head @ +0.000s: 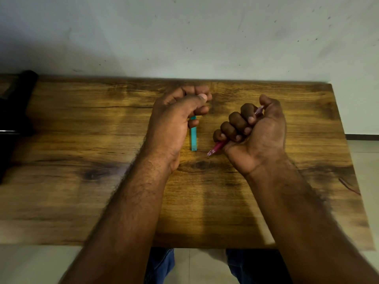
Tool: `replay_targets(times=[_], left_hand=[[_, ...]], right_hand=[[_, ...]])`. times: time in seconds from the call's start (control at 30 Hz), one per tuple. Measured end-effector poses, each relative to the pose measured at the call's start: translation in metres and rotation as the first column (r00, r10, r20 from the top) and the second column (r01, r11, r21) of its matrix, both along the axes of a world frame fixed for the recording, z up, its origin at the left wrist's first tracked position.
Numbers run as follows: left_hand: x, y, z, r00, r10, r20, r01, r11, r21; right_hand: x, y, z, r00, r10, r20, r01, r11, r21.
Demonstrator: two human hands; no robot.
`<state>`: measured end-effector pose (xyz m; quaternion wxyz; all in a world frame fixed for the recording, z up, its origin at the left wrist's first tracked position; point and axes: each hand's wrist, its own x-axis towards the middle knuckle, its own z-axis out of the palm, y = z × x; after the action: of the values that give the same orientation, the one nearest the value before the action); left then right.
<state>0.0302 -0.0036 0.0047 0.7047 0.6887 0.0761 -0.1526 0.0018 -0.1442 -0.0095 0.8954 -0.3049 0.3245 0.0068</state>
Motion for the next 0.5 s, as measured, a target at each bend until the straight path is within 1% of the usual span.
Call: replay_targets(times=[0.07, 0.17, 0.3, 0.43, 0.5], left_hand=[[0.0001, 0.0004, -0.0002, 1.0, 0.001, -0.002, -0.001, 1.0, 0.0], [-0.0001, 0.0002, -0.0006, 1.0, 0.002, 0.0, -0.002, 1.0, 0.002], [-0.0006, 0.0004, -0.0008, 1.0, -0.008, 0.007, 0.008, 1.0, 0.011], [-0.0002, 0.0005, -0.0007, 1.0, -0.006, 0.007, 0.006, 1.0, 0.01], [-0.0004, 0.0001, -0.0005, 1.0, -0.01, 0.012, 0.009, 1.0, 0.017]], right_hand=[[0.0001, -0.0004, 0.0002, 1.0, -0.001, -0.003, 0.001, 1.0, -0.01], [-0.0009, -0.0007, 0.0004, 1.0, 0.004, -0.009, -0.004, 1.0, 0.024], [0.0001, -0.0007, 0.001, 1.0, -0.008, 0.005, 0.008, 1.0, 0.0], [-0.0006, -0.0008, 0.0022, 1.0, -0.012, 0.019, 0.011, 0.998, 0.055], [-0.0007, -0.0007, 0.0019, 0.999, -0.015, 0.031, 0.014, 0.999, 0.042]])
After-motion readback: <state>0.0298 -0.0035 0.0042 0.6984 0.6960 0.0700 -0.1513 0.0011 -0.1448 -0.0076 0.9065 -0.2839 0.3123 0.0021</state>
